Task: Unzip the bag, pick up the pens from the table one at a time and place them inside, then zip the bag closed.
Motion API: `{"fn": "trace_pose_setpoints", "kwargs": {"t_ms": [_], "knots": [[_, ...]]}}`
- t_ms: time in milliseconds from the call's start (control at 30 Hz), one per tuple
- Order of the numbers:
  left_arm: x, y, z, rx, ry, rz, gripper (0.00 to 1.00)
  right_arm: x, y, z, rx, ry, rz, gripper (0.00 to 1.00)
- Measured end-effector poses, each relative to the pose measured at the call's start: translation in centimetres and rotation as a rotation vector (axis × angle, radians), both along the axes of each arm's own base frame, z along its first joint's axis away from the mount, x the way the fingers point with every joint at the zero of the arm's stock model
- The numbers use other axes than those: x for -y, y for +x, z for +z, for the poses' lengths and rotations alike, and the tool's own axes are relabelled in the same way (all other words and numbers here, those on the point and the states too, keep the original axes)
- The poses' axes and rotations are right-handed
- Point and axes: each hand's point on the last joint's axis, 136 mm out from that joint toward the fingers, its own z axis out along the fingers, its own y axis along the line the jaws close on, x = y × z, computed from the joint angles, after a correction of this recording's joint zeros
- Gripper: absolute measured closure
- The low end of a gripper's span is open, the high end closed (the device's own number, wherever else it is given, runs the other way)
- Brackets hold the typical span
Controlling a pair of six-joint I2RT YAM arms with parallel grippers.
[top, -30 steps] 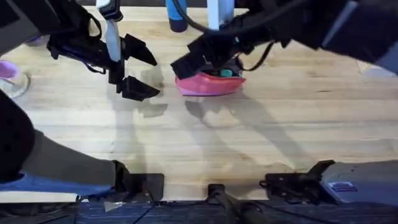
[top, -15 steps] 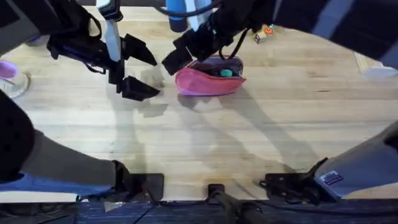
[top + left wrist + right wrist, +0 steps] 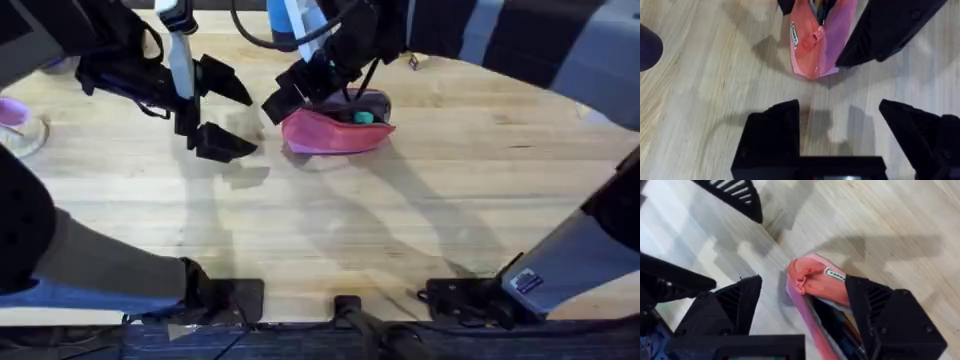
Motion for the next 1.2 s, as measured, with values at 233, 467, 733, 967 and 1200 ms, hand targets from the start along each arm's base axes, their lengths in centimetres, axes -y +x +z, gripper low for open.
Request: {"fn": "trace_pose_setpoints", "kwargs": {"t_ms": [233, 467, 733, 967, 1200], "knots": [[0.0, 0.0, 0.0, 0.0, 0.0, 0.0, 0.006, -0.1, 0.4, -1.4, -0.011, -0.017, -0.004, 0.045], [0.0, 0.0, 0.0, 0.0, 0.0, 0.0, 0.007, -0.1, 0.4, -1.9, -0.02, -0.024, -0.004, 0.319], [0.0, 0.0, 0.0, 0.0, 0.0, 0.0, 0.006, -0.1, 0.4, -1.9, -0.022, -0.022, -0.008, 0.562], [0.0, 0.0, 0.0, 0.0, 0.0, 0.0, 0.006, -0.2, 0.3, -1.9, -0.024, -0.021, -0.008, 0.664], [0.0, 0.0, 0.0, 0.0, 0.0, 0.0, 0.006, -0.2, 0.3, -1.9, -0.023, -0.02, -0.008, 0.806]]}}
